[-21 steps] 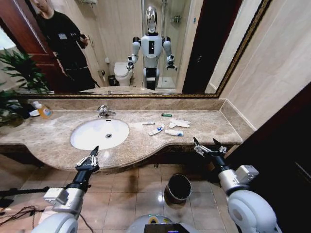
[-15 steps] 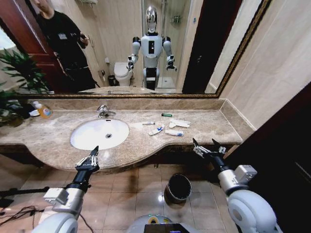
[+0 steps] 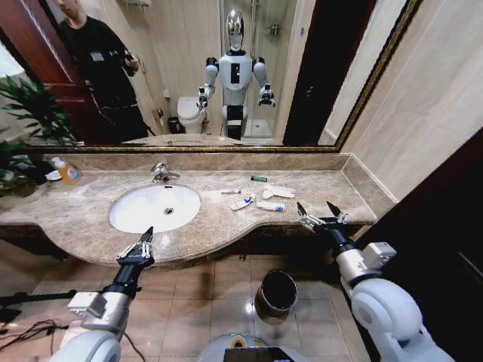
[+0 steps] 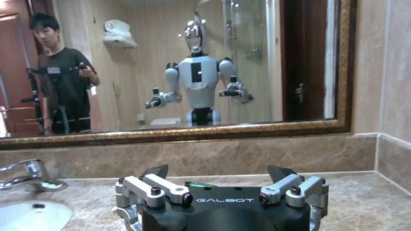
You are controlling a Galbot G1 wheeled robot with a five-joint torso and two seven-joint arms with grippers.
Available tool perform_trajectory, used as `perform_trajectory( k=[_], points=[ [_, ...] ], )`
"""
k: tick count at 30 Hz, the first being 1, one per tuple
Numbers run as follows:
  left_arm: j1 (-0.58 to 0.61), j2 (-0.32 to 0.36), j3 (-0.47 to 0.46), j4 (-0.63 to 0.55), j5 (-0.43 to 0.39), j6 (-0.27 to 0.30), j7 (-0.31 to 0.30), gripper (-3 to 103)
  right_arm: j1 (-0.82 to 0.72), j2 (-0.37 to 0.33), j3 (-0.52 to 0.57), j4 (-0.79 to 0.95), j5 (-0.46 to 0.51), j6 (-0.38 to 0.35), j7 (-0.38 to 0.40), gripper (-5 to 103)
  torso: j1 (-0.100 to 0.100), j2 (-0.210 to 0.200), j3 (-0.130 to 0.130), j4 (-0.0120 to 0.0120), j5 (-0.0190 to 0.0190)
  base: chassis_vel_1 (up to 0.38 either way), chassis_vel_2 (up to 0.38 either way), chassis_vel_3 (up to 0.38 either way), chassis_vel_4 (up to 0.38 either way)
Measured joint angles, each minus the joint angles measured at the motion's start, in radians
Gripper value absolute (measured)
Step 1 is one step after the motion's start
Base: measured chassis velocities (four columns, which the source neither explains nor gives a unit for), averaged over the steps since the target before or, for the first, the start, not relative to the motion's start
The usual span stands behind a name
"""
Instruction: Pick up the trash from the sink and place it in the trash bin.
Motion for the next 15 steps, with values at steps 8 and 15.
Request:
perform_trajectory(
  k=[8, 15],
  points=[
    [0.0, 0.0, 0.0, 0.0, 0.0, 0.0, 0.0, 0, 0.048, -0.022, 0.044, -0.065, -0.04, -0.056, -0.215, 100, 0.0, 0.0, 0.0, -0.0001, 0.0, 0.0, 0.0, 0.0, 0.0],
    [0.0, 0.0, 0.0, 0.0, 0.0, 0.0, 0.0, 0, 0.136, -0.059, 0.027, -0.154, -0.024, -0.119, -0.319, 100, 0.0, 0.0, 0.0, 0.0, 0.0001, 0.0, 0.0, 0.0, 0.0]
  ],
)
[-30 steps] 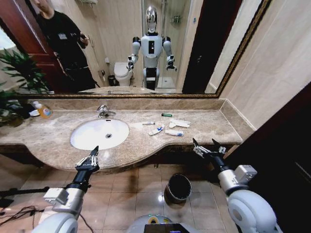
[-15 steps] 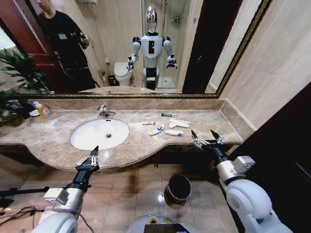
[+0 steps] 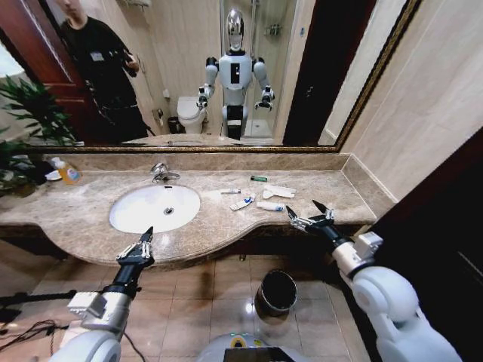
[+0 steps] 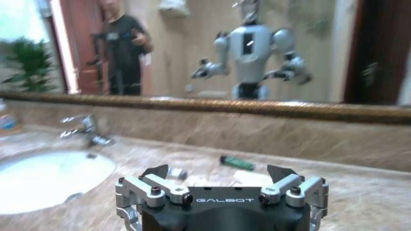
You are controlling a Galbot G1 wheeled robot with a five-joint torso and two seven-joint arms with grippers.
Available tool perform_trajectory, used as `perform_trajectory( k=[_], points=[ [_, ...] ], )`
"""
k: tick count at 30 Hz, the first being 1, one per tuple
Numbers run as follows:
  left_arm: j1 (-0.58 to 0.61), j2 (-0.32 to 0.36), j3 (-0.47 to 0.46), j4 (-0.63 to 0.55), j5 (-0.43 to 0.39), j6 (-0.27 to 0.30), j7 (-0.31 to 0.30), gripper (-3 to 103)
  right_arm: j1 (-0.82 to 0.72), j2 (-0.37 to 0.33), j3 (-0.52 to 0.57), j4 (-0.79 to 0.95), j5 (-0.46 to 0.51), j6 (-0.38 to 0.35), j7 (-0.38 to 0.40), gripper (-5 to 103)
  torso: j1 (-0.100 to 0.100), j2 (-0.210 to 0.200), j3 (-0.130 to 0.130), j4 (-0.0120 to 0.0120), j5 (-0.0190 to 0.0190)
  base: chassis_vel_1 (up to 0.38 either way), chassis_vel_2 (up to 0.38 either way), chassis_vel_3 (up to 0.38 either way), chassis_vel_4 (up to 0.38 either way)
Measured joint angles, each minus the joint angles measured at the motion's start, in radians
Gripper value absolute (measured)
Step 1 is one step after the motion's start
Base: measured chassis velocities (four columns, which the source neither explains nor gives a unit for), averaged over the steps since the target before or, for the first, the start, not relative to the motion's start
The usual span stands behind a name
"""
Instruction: Pick up the trash from the sink and place it in the trash bin.
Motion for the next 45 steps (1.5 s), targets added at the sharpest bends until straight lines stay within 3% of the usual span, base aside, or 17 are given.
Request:
perform_trajectory(
  k=[4, 9, 13, 18, 21, 29, 45],
  points=[
    [0.0, 0.0, 0.0, 0.0, 0.0, 0.0, 0.0, 0, 0.062, -0.062, -0.002, -0.147, -0.007, 0.011, -0.15, 100, 0.0, 0.0, 0.0, 0.0001, 0.0001, 0.0, 0.0, 0.0, 0.0],
    [0.0, 0.0, 0.0, 0.0, 0.0, 0.0, 0.0, 0, 0.108, -0.115, 0.0, -0.258, -0.007, 0.045, -0.257, 100, 0.0, 0.0, 0.0, 0.0, -0.0001, 0.0, 0.0, 0.0, 0.0],
    [0.0, 0.0, 0.0, 0.0, 0.0, 0.0, 0.0, 0, 0.168, -0.141, -0.022, -0.364, -0.005, 0.111, -0.307, 100, 0.0, 0.0, 0.0, 0.0, 0.0002, 0.0, 0.0, 0.0, 0.0],
    [0.0, 0.0, 0.0, 0.0, 0.0, 0.0, 0.0, 0, 0.245, -0.164, -0.047, -0.467, -0.009, 0.14, -0.37, 100, 0.0, 0.0, 0.0, 0.0, 0.0001, 0.0, 0.0, 0.0, 0.0],
    [0.0, 0.0, 0.0, 0.0, 0.0, 0.0, 0.0, 0, 0.313, -0.199, -0.073, -0.566, -0.02, 0.196, -0.461, 100, 0.0, 0.0, 0.0, 0.0001, 0.0001, 0.0, 0.0, 0.0, 0.0],
    [0.0, 0.0, 0.0, 0.0, 0.0, 0.0, 0.0, 0, 0.427, -0.26, -0.176, -0.687, -0.017, 0.233, -0.508, 100, 0.0, 0.0, 0.0, 0.0, -0.0002, 0.0, 0.0, 0.0, 0.0],
    [0.0, 0.0, 0.0, 0.0, 0.0, 0.0, 0.0, 0, 0.607, -0.259, -0.374, -0.808, -0.073, 0.221, -0.528, 100, 0.0, 0.0, 0.0, 0.0001, -0.0002, 0.0, 0.0, 0.0, 0.0]
  ],
)
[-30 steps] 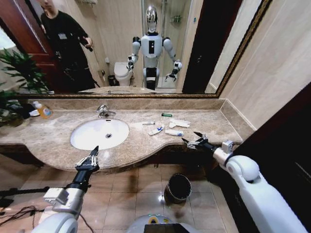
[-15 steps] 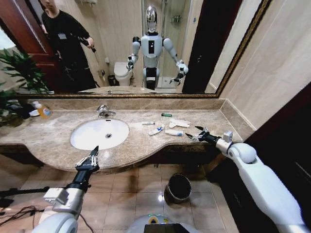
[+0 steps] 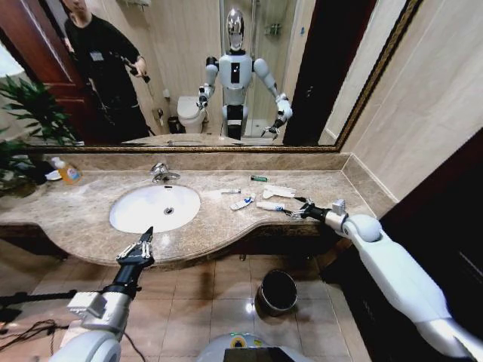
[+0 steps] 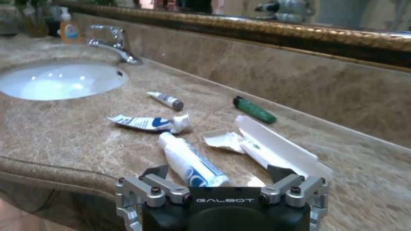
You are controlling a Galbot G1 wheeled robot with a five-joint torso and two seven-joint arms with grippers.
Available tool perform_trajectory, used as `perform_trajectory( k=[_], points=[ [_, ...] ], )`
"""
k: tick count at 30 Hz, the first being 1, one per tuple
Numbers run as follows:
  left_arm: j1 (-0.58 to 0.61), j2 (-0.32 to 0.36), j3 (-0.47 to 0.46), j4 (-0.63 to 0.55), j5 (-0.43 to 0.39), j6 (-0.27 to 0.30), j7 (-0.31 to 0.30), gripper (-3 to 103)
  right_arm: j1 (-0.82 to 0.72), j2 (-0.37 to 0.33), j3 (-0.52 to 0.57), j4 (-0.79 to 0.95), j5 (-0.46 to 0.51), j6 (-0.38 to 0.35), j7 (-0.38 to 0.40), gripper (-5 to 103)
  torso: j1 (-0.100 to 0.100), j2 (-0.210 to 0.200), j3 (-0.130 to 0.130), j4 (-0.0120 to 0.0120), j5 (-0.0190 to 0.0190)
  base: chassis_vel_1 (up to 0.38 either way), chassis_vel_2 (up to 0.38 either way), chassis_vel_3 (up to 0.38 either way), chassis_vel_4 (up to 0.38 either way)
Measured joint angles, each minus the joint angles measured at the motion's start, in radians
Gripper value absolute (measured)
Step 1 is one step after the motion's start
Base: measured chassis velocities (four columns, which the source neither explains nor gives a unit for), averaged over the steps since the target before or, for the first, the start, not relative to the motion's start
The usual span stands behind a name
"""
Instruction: Pick up the trash from the sink and place it in the trash bin.
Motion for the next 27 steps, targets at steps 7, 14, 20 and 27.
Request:
perform_trajectory(
  k=[7, 14, 20, 27],
  points=[
    [0.0, 0.0, 0.0, 0.0, 0.0, 0.0, 0.0, 0, 0.098, -0.015, -0.097, -0.055, -0.029, -0.007, -0.059, 100, 0.0, 0.0, 0.0, 0.0, 0.0001, 0.0, 0.0, 0.0, 0.0],
    [0.0, 0.0, 0.0, 0.0, 0.0, 0.0, 0.0, 0, 0.116, -0.036, -0.144, -0.074, -0.028, -0.012, -0.068, 100, 0.0, 0.0, 0.0, -0.0001, 0.0002, 0.0, 0.0, 0.0, 0.0],
    [0.0, 0.0, 0.0, 0.0, 0.0, 0.0, 0.0, 0, 0.135, -0.031, -0.156, -0.095, -0.028, -0.017, -0.07, 98, 0.0, 0.0, 0.0, -0.0001, 0.0, 0.0, 0.0, 0.0, 0.0],
    [0.0, 0.0, 0.0, 0.0, 0.0, 0.0, 0.0, 0, 0.15, -0.02, -0.17, -0.105, -0.041, -0.018, -0.068, 71, 0.0, 0.0, 0.0, 0.0, 0.0001, 0.0, 0.0, 0.0, 0.0]
  ],
)
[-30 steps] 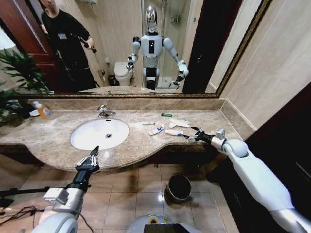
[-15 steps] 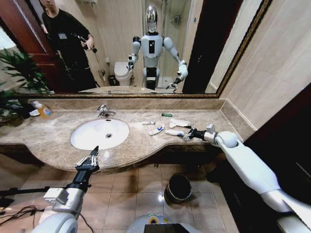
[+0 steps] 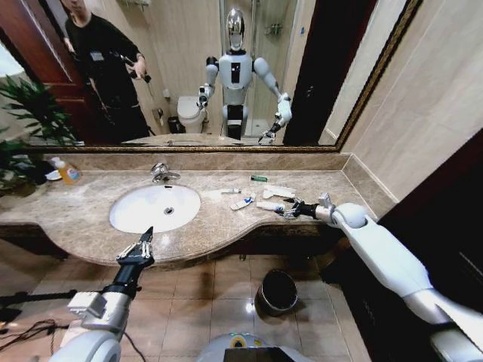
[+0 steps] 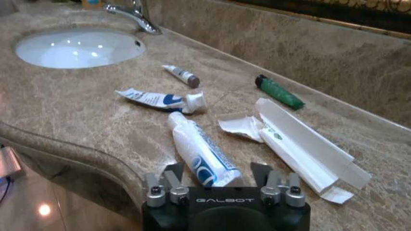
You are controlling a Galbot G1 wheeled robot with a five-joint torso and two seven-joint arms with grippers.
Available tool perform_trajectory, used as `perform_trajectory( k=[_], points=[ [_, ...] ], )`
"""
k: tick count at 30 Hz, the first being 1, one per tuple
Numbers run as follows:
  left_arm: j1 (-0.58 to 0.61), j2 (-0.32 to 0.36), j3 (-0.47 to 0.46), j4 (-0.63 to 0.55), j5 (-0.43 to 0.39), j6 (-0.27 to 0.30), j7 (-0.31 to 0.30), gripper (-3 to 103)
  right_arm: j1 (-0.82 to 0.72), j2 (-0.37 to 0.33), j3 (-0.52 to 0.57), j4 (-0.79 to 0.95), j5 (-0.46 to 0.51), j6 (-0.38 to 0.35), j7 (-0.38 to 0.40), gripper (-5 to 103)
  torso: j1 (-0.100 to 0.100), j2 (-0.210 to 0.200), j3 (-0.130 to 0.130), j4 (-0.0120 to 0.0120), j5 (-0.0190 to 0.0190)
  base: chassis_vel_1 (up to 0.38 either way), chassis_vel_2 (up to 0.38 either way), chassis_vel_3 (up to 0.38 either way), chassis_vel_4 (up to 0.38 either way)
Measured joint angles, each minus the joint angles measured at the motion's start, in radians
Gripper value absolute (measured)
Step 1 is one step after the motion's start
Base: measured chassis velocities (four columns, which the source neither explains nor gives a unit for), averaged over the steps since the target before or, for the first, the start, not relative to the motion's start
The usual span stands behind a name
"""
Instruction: Pick up the trash from the sink and place it in the trash bin.
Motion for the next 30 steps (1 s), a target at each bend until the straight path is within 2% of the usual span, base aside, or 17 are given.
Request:
perform_trajectory(
  k=[3, 4, 5, 8, 11, 16, 17, 18, 20, 22, 30],
  points=[
    [0.0, 0.0, 0.0, 0.0, 0.0, 0.0, 0.0, 0, 0.0, 0.001, -0.003, 0.0, -0.017, 0.002, -0.008, 56, 0.0, 0.0, 0.0, 0.0, 0.0, 0.0, 0.0, 0.0, 0.0],
    [0.0, 0.0, 0.0, 0.0, 0.0, 0.0, 0.0, 0, 0.0, 0.001, -0.003, 0.0, -0.017, 0.002, -0.008, 56, 0.0, 0.0, 0.0, 0.0, 0.0, 0.0, 0.0, 0.0, 0.0],
    [0.0, 0.0, 0.0, 0.0, 0.0, 0.0, 0.0, 0, 0.0, 0.001, -0.003, -0.001, -0.019, 0.004, -0.009, 50, 0.0, 0.0, 0.0, 0.0, 0.0, 0.0, 0.0, 0.0, 0.0],
    [0.0, 0.0, 0.0, 0.0, 0.0, 0.0, 0.0, 0, 0.0, 0.003, -0.001, -0.002, -0.021, 0.007, -0.009, 48, 0.0, 0.0, 0.0, 0.0, 0.0001, 0.0, 0.0, 0.0, 0.0],
    [0.0, 0.0, 0.0, 0.0, 0.0, 0.0, 0.0, 0, -0.002, 0.004, 0.006, -0.002, -0.021, 0.01, -0.008, 41, 0.0, 0.0, 0.0, 0.0, -0.0001, 0.0, 0.0, 0.0, 0.0],
    [0.0, 0.0, 0.0, 0.0, 0.0, 0.0, 0.0, 0, -0.014, 0.001, 0.016, 0.003, -0.021, 0.013, -0.004, 41, 0.0, 0.0, 0.0, 0.0, 0.0, 0.0, 0.0, 0.0, 0.0],
    [0.0, 0.0, 0.0, 0.0, 0.0, 0.0, 0.0, 0, -0.019, 0.001, 0.021, 0.007, -0.019, 0.014, 0.004, 37, 0.0, 0.0, 0.0, 0.0, 0.0, 0.0, 0.0, 0.0, 0.0],
    [0.0, 0.0, 0.0, 0.0, 0.0, 0.0, 0.0, 0, -0.019, 0.001, 0.021, 0.007, -0.019, 0.014, 0.004, 37, 0.0, 0.0, 0.0, 0.0, 0.0, 0.0, 0.0, 0.0, 0.0],
    [0.0, 0.0, 0.0, 0.0, 0.0, 0.0, 0.0, 0, -0.03, 0.002, 0.025, 0.016, -0.004, 0.017, 0.029, 29, 0.0, 0.0, 0.0, 0.0, 0.0, 0.0, 0.0, 0.0, 0.0],
    [0.0, 0.0, 0.0, 0.0, 0.0, 0.0, 0.0, 0, -0.034, 0.003, 0.026, 0.02, 0.004, 0.018, 0.043, 27, 0.0, 0.0, 0.0, 0.0, 0.0, 0.0, 0.0, 0.0, 0.0],
    [0.0, 0.0, 0.0, 0.0, 0.0, 0.0, 0.0, 0, -0.081, 0.004, 0.061, 0.067, 0.083, 0.02, 0.138, 26, 0.0, 0.0, 0.0, 0.0, 0.0, 0.0, 0.0, 0.0, 0.0]
  ],
)
